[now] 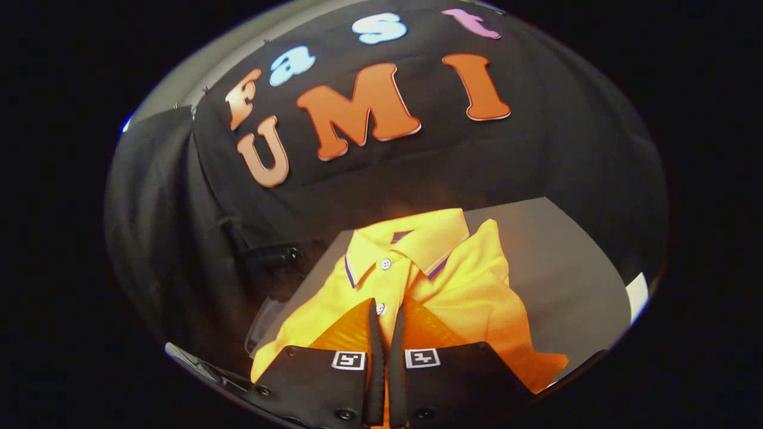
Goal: Put the clothes into the washing machine and then close the washing machine lid.
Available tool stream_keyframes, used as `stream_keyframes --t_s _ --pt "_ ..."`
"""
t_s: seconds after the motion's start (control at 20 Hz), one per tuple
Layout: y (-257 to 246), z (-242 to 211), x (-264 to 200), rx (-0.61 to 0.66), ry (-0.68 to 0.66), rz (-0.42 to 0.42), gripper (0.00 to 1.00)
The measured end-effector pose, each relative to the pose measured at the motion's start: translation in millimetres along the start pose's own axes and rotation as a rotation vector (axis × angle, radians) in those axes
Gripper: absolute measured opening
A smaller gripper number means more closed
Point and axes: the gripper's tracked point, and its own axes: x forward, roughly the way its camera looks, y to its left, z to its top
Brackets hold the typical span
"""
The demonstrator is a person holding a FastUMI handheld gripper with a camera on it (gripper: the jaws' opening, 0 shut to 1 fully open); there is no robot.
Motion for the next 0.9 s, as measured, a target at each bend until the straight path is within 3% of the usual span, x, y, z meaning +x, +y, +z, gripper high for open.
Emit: stream_keyframes --t_s 0.25,0.45,0.65,0.9 --pt "47 75 -19 0.001 -0.263 0.158 0.1" --pt "97 126 -76 -0.008 -0.393 0.268 0.1" --pt "135 144 -127 -0.057 -0.417 0.311 0.1" --pt "195 156 -137 -0.12 -0.45 0.368 0.1"
